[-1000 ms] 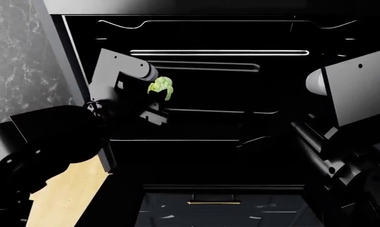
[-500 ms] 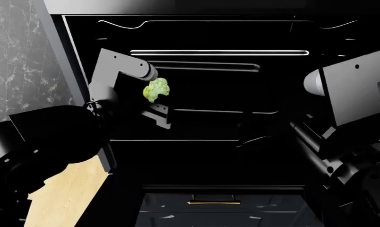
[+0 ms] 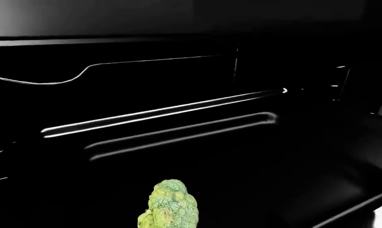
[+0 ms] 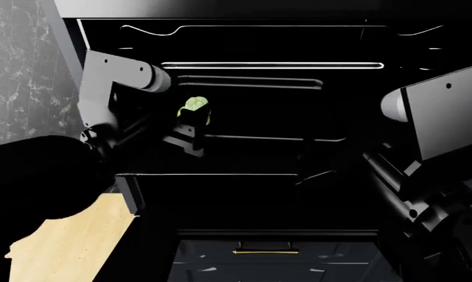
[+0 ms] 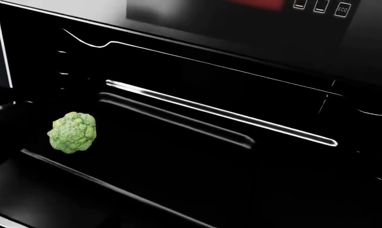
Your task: Place the broccoli on the top rack of the oven.
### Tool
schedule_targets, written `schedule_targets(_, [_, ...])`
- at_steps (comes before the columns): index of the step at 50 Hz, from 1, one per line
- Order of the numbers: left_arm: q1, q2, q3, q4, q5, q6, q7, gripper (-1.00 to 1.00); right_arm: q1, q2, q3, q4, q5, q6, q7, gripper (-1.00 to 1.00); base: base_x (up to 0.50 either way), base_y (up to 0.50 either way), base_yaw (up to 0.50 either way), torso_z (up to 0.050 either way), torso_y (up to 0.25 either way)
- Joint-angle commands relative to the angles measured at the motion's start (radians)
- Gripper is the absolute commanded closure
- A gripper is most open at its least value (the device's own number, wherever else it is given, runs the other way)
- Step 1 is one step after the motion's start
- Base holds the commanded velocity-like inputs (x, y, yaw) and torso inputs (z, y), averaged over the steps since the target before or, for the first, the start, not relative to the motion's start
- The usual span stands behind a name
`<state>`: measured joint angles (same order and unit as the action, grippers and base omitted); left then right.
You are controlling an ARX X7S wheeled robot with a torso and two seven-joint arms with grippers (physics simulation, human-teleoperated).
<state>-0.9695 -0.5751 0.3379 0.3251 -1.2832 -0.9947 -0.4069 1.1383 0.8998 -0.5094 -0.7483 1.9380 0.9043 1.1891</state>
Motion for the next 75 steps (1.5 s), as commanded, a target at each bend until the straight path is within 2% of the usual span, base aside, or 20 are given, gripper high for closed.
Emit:
schedule_targets(1, [0.064, -0.057, -0.093, 0.116, -0.143, 0.003, -0.062, -1.00, 0.003, 0.017, 0.015, -0.025, -0.004, -0.006, -0.008, -1.00, 0.00, 0.00, 0.00, 0.000, 0.000])
schedule_targets(18, [0.207, -0.187, -0.293, 0.354, -0.309, 0.100, -0.091, -1.00, 0.050, 0.038, 0.026, -0.115, 0.057, -0.028, 0.059, -1.00, 0.00, 0.00, 0.00, 0.000, 0.000])
schedule_targets(20, [0.235, -0.195, -0.322, 0.393, -0.266, 0.119, -0.082, -1.00, 0.053, 0.042, 0.043, -0.142, 0.060, -0.045, 0.069, -1.00, 0.00, 0.00, 0.00, 0.000, 0.000])
schedule_targets(25, [0.300, -0.228, -0.400, 0.429, -0.312, 0.160, -0.074, -1.00, 0.050, 0.065, 0.060, -0.196, 0.082, -0.073, 0.110, -1.00, 0.00, 0.00, 0.00, 0.000, 0.000])
schedule_targets(28, [0.361, -0.245, -0.478, 0.456, -0.298, 0.196, -0.024, -1.00, 0.068, 0.078, 0.083, -0.247, 0.108, -0.105, 0.147, -1.00, 0.00, 0.00, 0.00, 0.000, 0.000])
schedule_targets(29, [0.434, -0.249, -0.591, 0.456, -0.302, 0.245, 0.000, -1.00, 0.138, 0.057, 0.151, -0.299, 0.250, -0.070, 0.292, -1.00, 0.00, 0.00, 0.00, 0.000, 0.000])
schedule_targets(31, [0.443, -0.251, -0.602, 0.462, -0.305, 0.250, 0.005, -1.00, 0.138, 0.005, 0.214, -0.298, 0.331, -0.014, 0.374, -1.00, 0.00, 0.00, 0.00, 0.000, 0.000])
schedule_targets(33, [0.442, -0.251, -0.604, 0.464, -0.303, 0.252, 0.002, -1.00, 0.144, 0.006, 0.220, -0.298, 0.341, -0.010, 0.379, -1.00, 0.00, 0.00, 0.00, 0.000, 0.000])
schedule_targets(38, [0.425, -0.225, -0.560, 0.444, -0.287, 0.243, 0.017, -1.00, 0.033, -0.022, 0.312, -0.279, 0.261, 0.050, 0.291, -1.00, 0.00, 0.00, 0.00, 0.000, 0.000])
schedule_targets(43, [0.424, -0.226, -0.584, 0.445, -0.296, 0.260, 0.027, -1.00, 0.036, -0.018, 0.348, -0.293, 0.272, 0.054, 0.294, -1.00, 0.00, 0.00, 0.00, 0.000, 0.000])
schedule_targets(49, [0.443, -0.226, -0.634, 0.452, -0.310, 0.289, 0.036, -1.00, 0.080, -0.047, 0.384, -0.298, 0.359, 0.091, 0.379, -1.00, 0.00, 0.00, 0.00, 0.000, 0.000])
schedule_targets(64, [0.492, -0.232, -0.770, 0.477, -0.343, 0.350, 0.043, -1.00, 0.231, 0.010, 0.331, -0.299, 0.401, 0.066, 0.381, -1.00, 0.00, 0.00, 0.00, 0.000, 0.000])
schedule_targets(73, [0.530, -0.211, -0.860, 0.503, -0.379, 0.395, 0.062, -1.00, 0.383, 0.031, 0.359, -0.299, 0.467, 0.091, 0.381, -1.00, 0.00, 0.00, 0.00, 0.000, 0.000])
schedule_targets(75, [0.531, -0.205, -0.858, 0.506, -0.375, 0.396, 0.067, -1.00, 0.366, 0.029, 0.383, -0.299, 0.472, 0.101, 0.381, -1.00, 0.00, 0.00, 0.00, 0.000, 0.000])
